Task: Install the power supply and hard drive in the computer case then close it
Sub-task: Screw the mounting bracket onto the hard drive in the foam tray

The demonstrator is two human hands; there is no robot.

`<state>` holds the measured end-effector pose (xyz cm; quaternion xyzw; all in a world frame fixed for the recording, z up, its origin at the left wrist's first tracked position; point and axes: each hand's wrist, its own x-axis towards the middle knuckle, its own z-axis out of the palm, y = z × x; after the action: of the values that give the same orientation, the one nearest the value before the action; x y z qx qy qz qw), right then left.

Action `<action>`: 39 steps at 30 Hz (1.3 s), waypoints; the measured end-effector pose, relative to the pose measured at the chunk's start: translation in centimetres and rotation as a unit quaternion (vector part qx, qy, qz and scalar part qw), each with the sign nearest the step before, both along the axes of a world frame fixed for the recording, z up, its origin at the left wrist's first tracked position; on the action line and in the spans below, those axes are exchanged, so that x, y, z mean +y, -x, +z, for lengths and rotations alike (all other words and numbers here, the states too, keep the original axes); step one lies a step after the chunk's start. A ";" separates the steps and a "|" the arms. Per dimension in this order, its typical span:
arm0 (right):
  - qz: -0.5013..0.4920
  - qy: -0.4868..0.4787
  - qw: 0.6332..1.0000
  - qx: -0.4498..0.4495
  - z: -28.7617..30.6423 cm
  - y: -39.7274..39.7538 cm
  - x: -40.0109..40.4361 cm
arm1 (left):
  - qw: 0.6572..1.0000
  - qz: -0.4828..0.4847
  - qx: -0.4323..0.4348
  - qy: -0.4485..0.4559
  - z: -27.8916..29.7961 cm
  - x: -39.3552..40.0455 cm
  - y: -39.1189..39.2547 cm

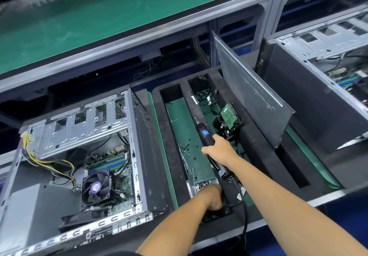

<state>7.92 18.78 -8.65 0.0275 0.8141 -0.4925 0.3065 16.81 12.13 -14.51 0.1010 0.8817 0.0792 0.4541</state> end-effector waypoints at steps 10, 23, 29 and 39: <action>-0.002 -0.010 1.000 0.005 -0.1 0.0 -0.1 | 0.981 -0.175 -0.013 0.076 -0.3 0.1 0.7; -0.001 -0.012 1.000 0.009 -0.1 0.1 -0.2 | 0.985 -0.149 -0.048 0.068 -0.1 -0.3 0.8; -0.005 -0.012 1.000 0.007 -0.2 0.1 -0.2 | 0.993 -0.107 -0.036 0.045 -0.2 -0.5 0.6; -0.013 -0.003 1.000 -0.001 -0.1 0.1 -0.2 | 0.994 -0.069 -0.071 0.055 0.4 -0.4 1.2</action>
<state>7.87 18.60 -8.70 0.0392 0.8148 -0.4940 0.3008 15.65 11.75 -14.14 0.1303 0.8410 0.0063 0.5250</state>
